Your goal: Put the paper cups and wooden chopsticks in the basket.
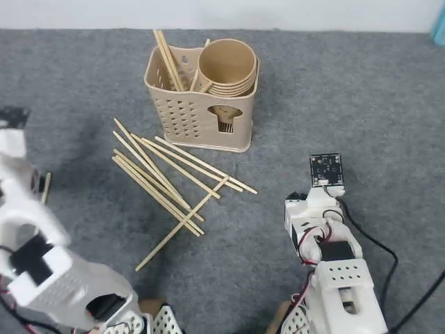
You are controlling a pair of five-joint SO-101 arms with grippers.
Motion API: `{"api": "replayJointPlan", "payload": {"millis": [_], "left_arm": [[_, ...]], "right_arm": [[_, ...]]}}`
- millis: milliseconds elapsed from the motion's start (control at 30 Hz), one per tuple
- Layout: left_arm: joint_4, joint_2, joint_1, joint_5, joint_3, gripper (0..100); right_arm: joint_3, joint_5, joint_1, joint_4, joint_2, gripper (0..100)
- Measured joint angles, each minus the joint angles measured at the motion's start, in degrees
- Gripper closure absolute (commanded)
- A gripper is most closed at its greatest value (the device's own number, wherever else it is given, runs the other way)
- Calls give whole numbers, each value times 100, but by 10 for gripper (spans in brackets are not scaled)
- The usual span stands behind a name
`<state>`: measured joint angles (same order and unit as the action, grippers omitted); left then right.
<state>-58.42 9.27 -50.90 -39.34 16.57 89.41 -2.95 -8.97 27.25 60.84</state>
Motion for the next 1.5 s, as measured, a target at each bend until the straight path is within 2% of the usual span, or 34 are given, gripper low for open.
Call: {"api": "replayJointPlan", "payload": {"millis": [267,400,667,867,1033,1100,1200,1500], "left_arm": [[1143,949,730,747,-44,874],[1424,1363,818,1029,-114,874],[1327,1503,668,1591,-369,874],[712,1371,536,1477,-396,874],[580,1380,457,1407,-404,874],[571,1477,448,1407,-466,900],[589,1644,448,1407,-519,995],[721,1908,501,1600,-545,987]], "right_arm": [[0,0,0,0,0,991],[0,0,0,0,0,991],[0,0,0,0,0,991],[0,0,0,0,0,991],[0,0,0,0,0,991],[0,0,0,0,0,991],[0,0,0,0,0,991],[0,0,0,0,0,991]]}}
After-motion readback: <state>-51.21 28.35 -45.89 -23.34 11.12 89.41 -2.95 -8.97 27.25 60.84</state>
